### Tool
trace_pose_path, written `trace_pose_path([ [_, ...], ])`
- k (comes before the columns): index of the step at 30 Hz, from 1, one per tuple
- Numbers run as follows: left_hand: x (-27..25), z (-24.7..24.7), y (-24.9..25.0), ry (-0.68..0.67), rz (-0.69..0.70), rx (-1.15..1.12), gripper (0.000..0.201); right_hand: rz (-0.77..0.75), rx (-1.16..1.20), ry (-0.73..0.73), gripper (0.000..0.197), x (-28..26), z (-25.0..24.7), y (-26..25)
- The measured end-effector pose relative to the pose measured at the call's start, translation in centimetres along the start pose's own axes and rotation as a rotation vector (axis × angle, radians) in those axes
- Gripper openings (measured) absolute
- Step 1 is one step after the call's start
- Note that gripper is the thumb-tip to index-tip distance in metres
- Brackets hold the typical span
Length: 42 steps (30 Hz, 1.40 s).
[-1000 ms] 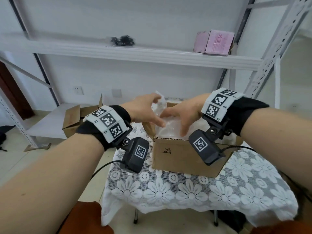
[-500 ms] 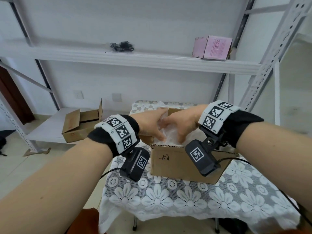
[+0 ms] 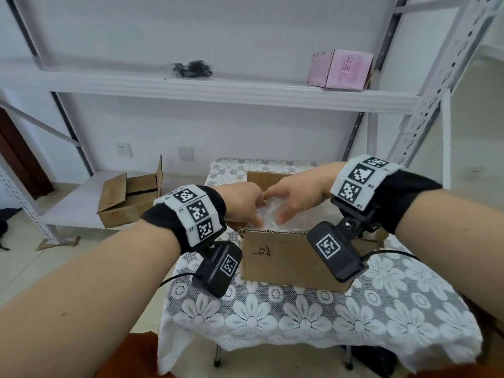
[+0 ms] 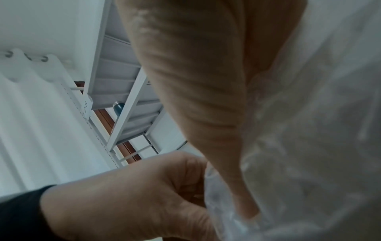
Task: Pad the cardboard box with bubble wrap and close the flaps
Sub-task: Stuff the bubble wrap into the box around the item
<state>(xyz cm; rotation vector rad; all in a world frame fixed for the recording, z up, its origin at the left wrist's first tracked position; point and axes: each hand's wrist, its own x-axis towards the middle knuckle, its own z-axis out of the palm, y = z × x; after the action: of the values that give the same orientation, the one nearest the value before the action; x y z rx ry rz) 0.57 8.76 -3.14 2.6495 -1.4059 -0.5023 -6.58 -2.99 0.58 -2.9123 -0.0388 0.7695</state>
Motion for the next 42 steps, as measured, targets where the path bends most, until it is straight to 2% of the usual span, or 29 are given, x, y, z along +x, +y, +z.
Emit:
trace_pose_path([
  [4, 1.1, 0.3, 0.5, -0.075, -0.029, 0.113, 0.007, 0.033, -0.019, -0.022, 0.044, 1.1, 0.2, 0.1],
  [8, 1.7, 0.9, 1.9, -0.171, -0.033, 0.252, 0.027, 0.107, -0.005, 0.049, 0.036, 2.1, 1.2, 0.1],
  [12, 1.6, 1.4, 2.4, -0.237, -0.072, 0.314, 0.031, 0.165, -0.258, 0.030, 0.037, 3.1, 1.9, -0.1],
  [14, 1.3, 1.5, 2.2, -0.177, -0.054, 0.267, 0.029, 0.171, -0.269, 0.072, 0.039, 3.1, 2.1, -0.1],
  [18, 0.7, 1.6, 1.5, 0.046, -0.036, 0.125, 0.024, 0.103, -0.056, 0.103, 0.044, 1.9, 1.8, 0.1],
  [20, 0.2, 1.3, 1.4, 0.189, -0.001, 0.126, 0.025, 0.061, 0.003, 0.083, 0.039, 0.8, 1.0, 0.1],
  [21, 0.0, 1.2, 1.3, 0.215, 0.014, 0.108, 0.026, 0.049, 0.007, 0.071, 0.034, 0.1, 0.4, 0.1],
  [23, -0.4, 0.8, 1.1, 0.128, 0.010, -0.034, 0.031, 0.059, 0.003, 0.092, 0.038, -1.8, -1.1, 0.2],
  [26, -0.6, -0.2, 1.0, -0.098, 0.006, -0.202, 0.054, 0.183, 0.017, 0.239, 0.037, -4.6, -2.8, 1.5],
  [28, -0.9, -1.2, 1.5, -0.182, -0.031, -0.333, 0.058, 0.266, 0.044, 0.188, 0.036, -5.3, -2.7, 2.7],
  [31, -1.0, -2.3, 2.8, -0.279, -0.122, -0.504, 0.045, 0.289, 0.179, 0.023, 0.042, -5.3, -1.4, 3.9],
  [35, 0.2, -1.7, 3.7, -0.275, -0.118, -0.293, 0.027, 0.229, 0.350, 0.000, 0.034, -4.8, 0.2, 5.0],
  [42, 1.7, -0.3, 5.1, -0.191, -0.091, 0.129, 0.046, 0.120, 0.439, -0.085, 0.027, -3.9, 2.3, 6.5],
])
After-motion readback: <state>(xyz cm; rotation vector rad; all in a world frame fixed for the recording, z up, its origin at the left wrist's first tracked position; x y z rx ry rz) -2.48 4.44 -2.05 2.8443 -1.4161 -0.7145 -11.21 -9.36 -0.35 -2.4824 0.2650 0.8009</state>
